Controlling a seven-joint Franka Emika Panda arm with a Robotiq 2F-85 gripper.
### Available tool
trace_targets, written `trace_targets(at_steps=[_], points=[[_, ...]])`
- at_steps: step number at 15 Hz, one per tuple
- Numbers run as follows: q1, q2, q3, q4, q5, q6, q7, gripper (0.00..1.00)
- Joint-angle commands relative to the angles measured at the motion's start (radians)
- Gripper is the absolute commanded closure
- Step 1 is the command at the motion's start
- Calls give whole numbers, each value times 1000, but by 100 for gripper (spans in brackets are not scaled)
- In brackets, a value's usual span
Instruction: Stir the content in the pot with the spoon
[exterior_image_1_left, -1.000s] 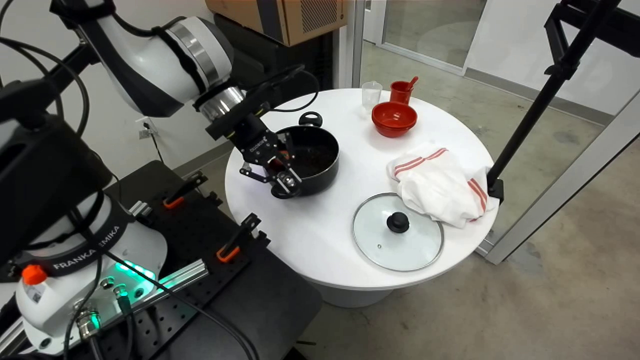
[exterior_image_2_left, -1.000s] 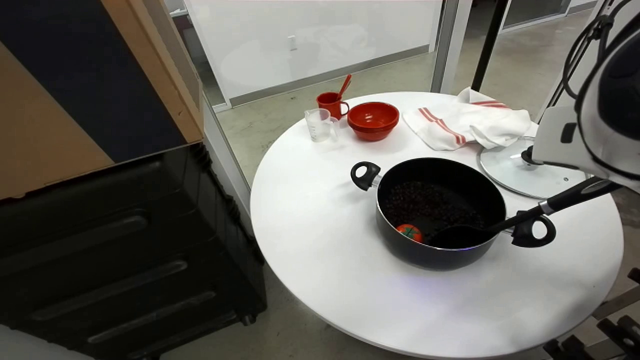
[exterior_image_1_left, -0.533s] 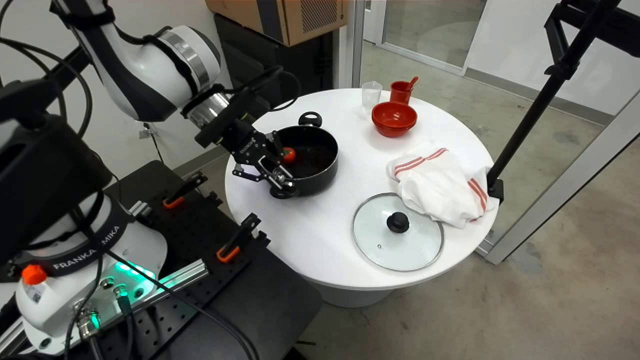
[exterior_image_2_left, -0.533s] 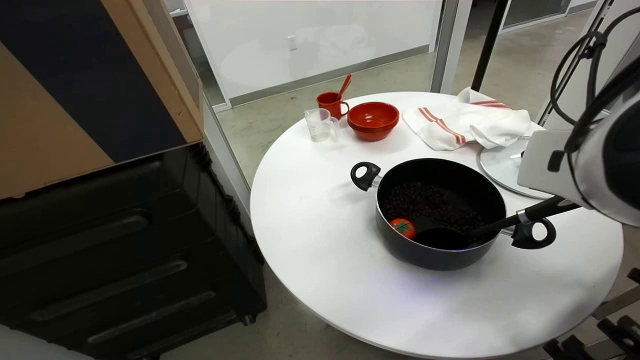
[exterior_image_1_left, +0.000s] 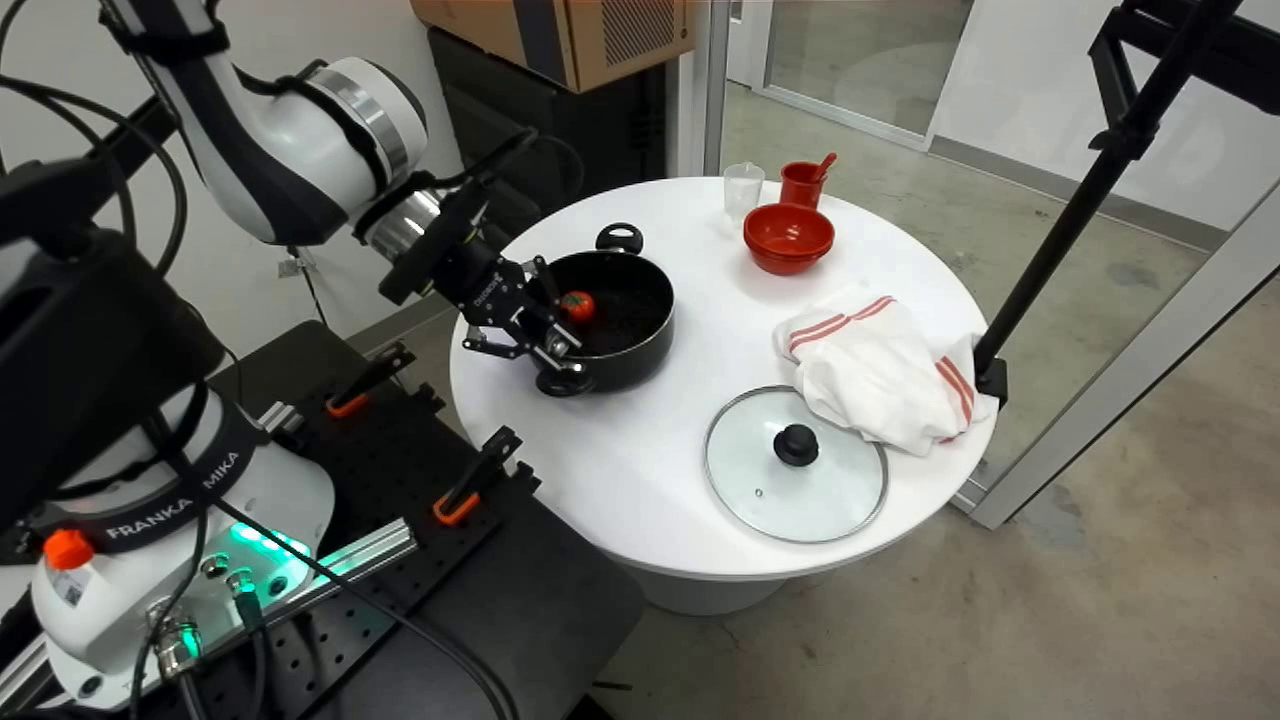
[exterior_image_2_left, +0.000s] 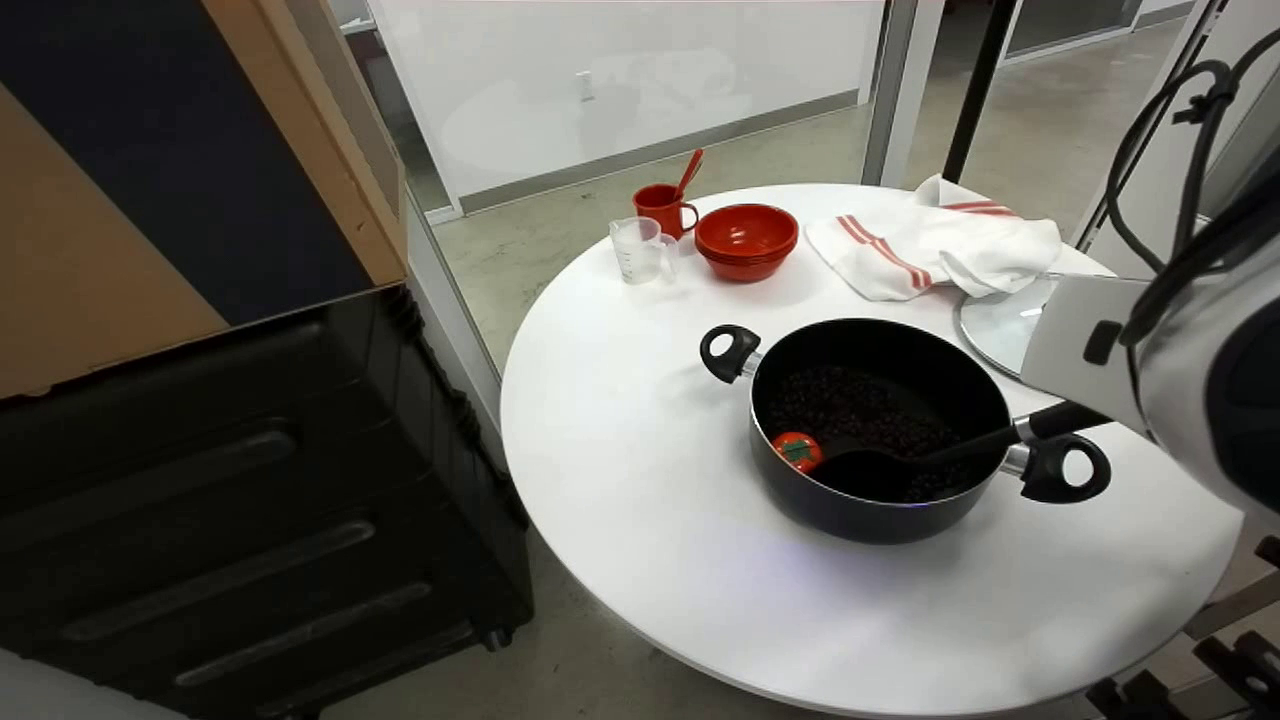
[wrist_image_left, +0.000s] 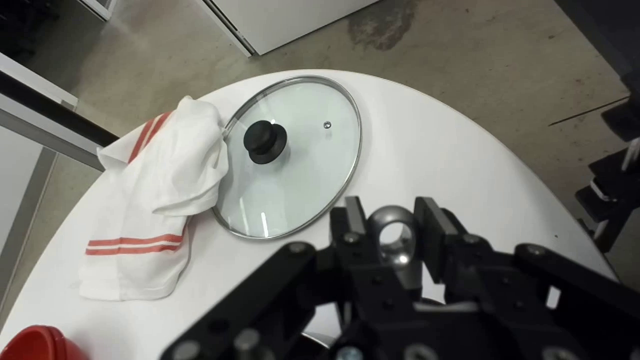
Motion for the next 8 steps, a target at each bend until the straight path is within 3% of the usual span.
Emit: trace_targets(at_steps=[1, 8], points=[[-15, 27, -17, 70, -20, -29, 24, 93], [-59, 56, -58, 213, -4, -33, 16, 93]])
